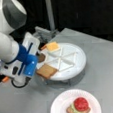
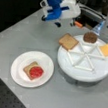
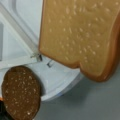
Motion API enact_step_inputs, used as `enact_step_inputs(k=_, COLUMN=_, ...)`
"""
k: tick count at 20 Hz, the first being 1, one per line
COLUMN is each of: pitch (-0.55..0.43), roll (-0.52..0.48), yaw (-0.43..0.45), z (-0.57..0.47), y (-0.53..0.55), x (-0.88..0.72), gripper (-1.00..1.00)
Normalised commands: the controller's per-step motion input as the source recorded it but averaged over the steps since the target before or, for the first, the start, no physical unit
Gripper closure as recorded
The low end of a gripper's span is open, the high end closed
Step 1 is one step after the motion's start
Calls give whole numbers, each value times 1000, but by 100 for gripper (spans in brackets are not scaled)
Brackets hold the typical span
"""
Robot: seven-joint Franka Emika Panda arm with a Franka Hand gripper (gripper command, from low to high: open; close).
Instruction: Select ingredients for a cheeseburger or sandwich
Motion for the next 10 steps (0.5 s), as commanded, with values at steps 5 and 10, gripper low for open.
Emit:
enact_step_inputs(k=5, pitch=176, roll=514, yaw=95, z=-145, y=-283, x=375, gripper=-100)
enact_step_inputs(k=10, pitch=161, roll=480, yaw=126, z=-50, y=-322, x=375, gripper=-100)
